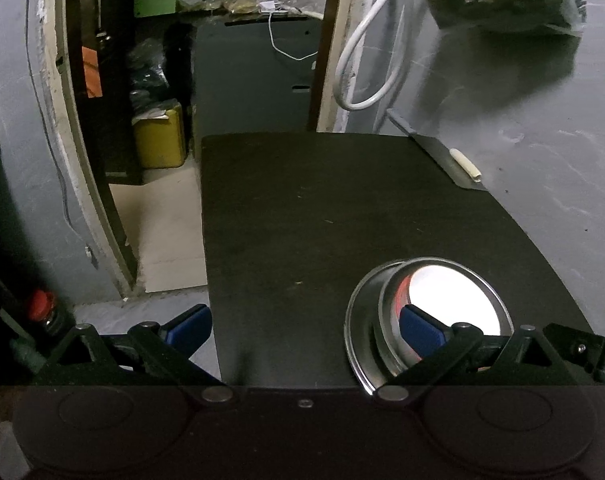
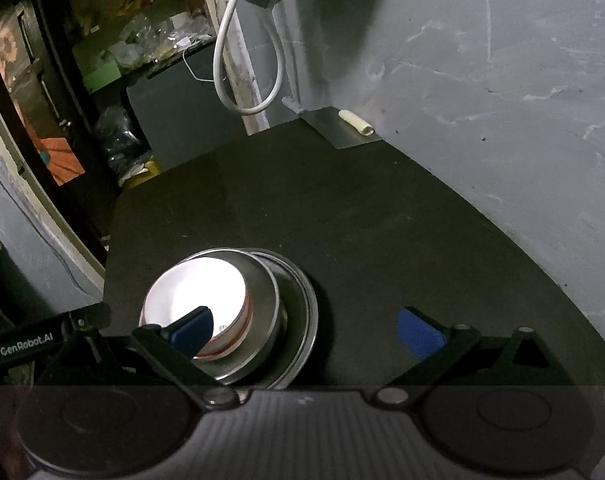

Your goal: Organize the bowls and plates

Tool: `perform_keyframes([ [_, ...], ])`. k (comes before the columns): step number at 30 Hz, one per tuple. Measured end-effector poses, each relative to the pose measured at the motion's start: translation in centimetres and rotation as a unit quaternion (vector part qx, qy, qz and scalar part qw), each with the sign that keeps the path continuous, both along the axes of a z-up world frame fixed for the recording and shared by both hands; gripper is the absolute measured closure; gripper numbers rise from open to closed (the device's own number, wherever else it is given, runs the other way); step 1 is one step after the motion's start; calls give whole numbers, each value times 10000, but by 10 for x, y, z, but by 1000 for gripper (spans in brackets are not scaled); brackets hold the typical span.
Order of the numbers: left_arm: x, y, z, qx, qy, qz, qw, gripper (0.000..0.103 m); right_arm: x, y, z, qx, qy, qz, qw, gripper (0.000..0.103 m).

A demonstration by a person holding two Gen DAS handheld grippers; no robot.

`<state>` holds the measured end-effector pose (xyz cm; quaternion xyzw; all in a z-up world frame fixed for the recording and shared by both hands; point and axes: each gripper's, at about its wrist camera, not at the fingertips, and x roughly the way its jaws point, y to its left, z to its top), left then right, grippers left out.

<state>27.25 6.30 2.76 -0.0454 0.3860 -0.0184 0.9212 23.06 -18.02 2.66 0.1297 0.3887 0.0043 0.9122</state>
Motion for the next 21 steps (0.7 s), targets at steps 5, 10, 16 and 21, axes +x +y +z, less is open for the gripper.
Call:
perform_keyframes([
  [5, -12, 1, 3, -17, -97, -40, 9999, 3, -12, 2, 2, -26, -69, -25, 10000, 0],
  [10, -22, -1, 7, -10, -149, -32, 9999, 3, -20, 0, 8, -25, -189, 21, 9998, 0],
  [16, -37, -13, 15, 71, -289, -25, 9996, 1, -28, -10, 13, 49, -369, 68, 9993, 0],
  [21, -50, -26, 20, 173, -345, 193, 9991, 1, -34, -24, 13, 149, -453, 252, 9985, 0],
])
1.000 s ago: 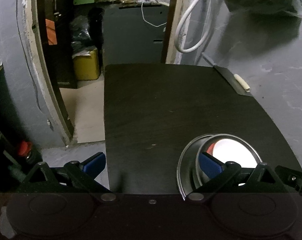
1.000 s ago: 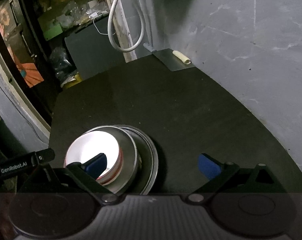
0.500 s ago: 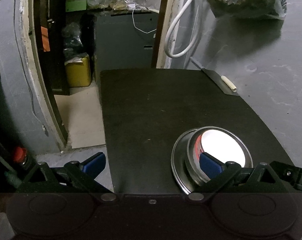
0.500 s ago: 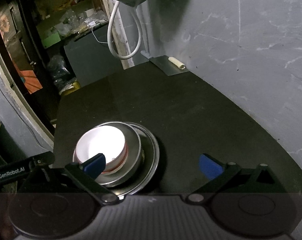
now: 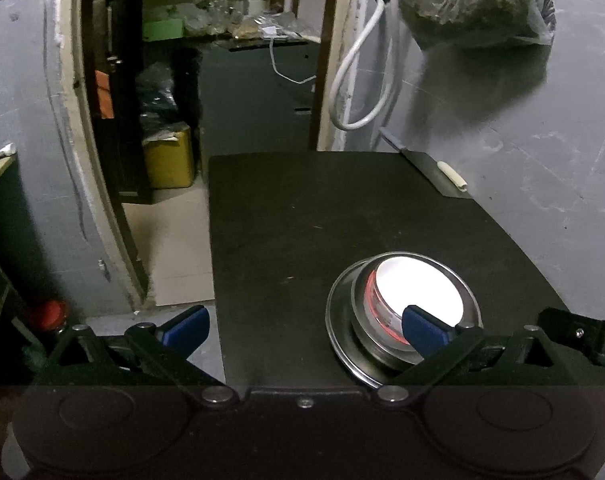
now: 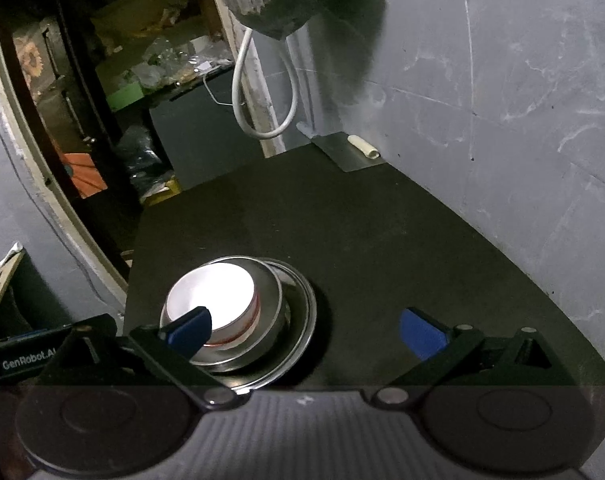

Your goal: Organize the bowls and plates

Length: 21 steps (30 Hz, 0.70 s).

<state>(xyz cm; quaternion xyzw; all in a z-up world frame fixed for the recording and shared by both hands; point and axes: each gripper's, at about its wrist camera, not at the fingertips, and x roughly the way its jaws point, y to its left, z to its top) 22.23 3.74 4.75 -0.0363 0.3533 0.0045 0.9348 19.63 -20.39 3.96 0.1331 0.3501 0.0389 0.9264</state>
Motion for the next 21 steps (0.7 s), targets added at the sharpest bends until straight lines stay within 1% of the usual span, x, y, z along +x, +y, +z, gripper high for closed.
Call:
perform_keyframes([
  [3, -11, -5, 5, -56, -29, 95, 9999, 1, -9, -10, 3, 49, -100, 110, 9999, 0],
  [5, -20, -8, 6, -27, -77, 184, 9998, 1, -13, -15, 3, 67, -126, 204, 9997, 0],
  [11, -56, -18, 5, -75, -169, 535, 9984, 1, -27, -30, 1, 138, -146, 531, 9984, 0],
  [16, -89, -26, 6, -112, -296, 819, 9961, 1, -46, -36, 0, 163, -256, 822, 9962, 0],
  [21, -115, -37, 7, 24, -378, 1095, 9933, 1, -62, -41, -3, 221, -260, 1068, 9937, 0],
])
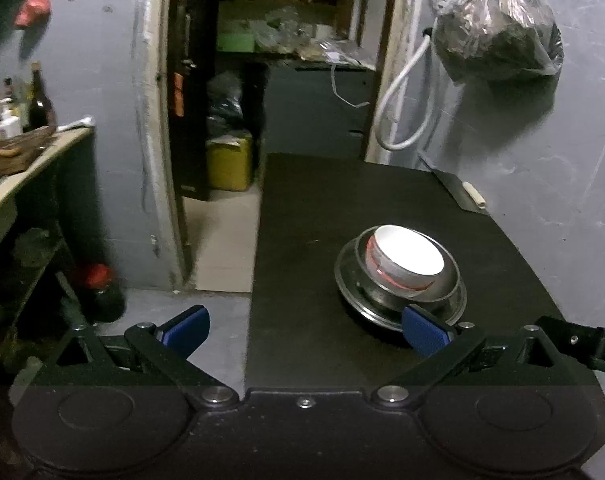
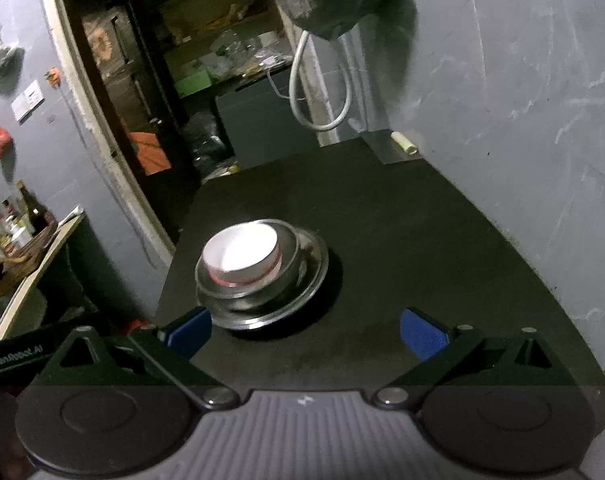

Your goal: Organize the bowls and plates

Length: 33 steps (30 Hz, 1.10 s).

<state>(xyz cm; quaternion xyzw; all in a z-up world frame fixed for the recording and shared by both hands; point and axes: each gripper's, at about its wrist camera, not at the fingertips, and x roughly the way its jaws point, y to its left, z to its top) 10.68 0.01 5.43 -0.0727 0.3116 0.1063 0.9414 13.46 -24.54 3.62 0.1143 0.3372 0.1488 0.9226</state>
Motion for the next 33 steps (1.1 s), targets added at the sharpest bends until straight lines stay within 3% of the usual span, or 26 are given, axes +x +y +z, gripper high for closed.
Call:
perform_keyframes([
  [14, -43, -10, -3, 295, 32, 76, 9995, 1, -33, 6, -2, -76, 7, 342, 9994, 0],
  [24, -43, 2, -8, 325, 67, -367, 9988, 1, -46, 15, -1, -214, -4, 35, 9998, 0],
  [33, -48, 14, -15, 295, 54, -485, 9984, 1, -66, 31, -4, -543, 18, -187, 9983, 0],
])
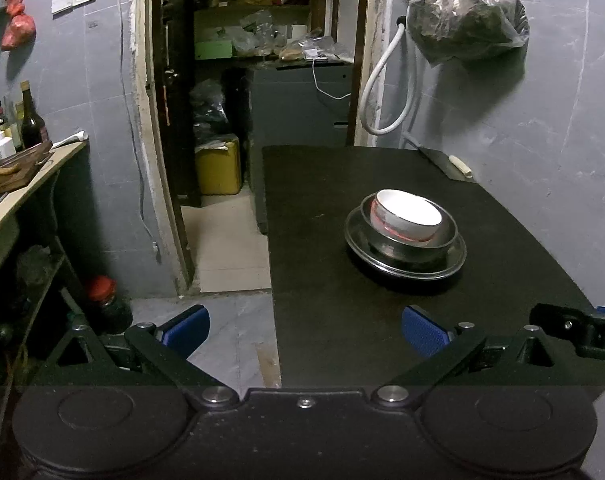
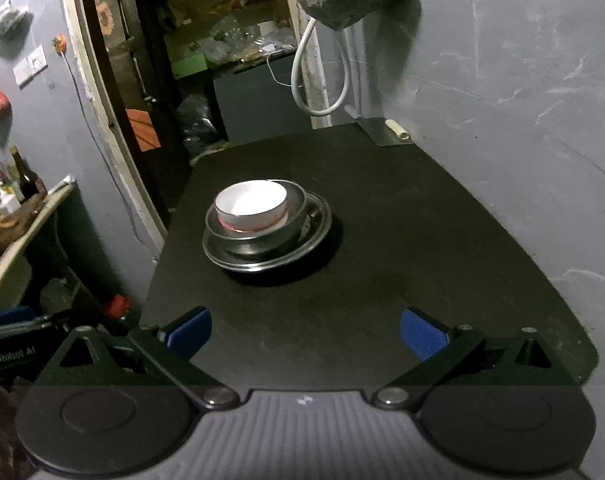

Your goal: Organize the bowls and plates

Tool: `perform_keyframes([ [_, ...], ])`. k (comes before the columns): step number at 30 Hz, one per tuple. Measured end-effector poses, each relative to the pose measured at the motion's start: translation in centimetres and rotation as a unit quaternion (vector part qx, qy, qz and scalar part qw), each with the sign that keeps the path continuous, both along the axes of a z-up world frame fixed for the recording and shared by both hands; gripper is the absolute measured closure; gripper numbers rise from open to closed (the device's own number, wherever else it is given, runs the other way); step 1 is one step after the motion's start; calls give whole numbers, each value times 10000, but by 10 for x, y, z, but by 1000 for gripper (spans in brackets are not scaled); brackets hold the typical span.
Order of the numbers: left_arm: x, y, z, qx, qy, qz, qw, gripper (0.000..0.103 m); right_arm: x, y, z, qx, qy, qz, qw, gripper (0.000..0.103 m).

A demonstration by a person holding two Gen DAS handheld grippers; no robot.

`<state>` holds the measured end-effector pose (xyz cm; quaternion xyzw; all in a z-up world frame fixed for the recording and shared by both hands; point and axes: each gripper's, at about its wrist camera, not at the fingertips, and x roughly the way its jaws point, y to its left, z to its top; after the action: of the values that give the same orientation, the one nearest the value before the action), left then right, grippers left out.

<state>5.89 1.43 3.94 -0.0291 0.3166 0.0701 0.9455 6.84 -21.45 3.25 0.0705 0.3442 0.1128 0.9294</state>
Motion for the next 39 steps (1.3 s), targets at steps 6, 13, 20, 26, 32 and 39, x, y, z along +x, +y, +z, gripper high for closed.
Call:
perform_keyframes([
  [6, -6, 1, -5, -33, -6, -161, 9999, 1, -14, 2, 0, -92, -3, -110, 9999, 0],
  [13, -11, -1, -8, -83, 17, -272, 9996, 1, -25, -1, -1, -184, 21, -222, 9996, 0],
  [20, -17, -1, -8, -110, -15, -307, 9995, 1, -31, -1, 1, -217, 3, -222, 9995, 0],
  [26, -20, 0, -7, -120, -55, -311, 9994, 1, -33, 0, 3, -226, -15, -210, 9995, 0],
  [32, -21, 1, -5, -127, -76, -312, 9994, 1, -36, 2, 6, -243, -45, -205, 9995, 0],
  [39, -21, 1, -5, -131, -84, -315, 9994, 1, -36, 3, 5, -246, -57, -207, 9995, 0],
])
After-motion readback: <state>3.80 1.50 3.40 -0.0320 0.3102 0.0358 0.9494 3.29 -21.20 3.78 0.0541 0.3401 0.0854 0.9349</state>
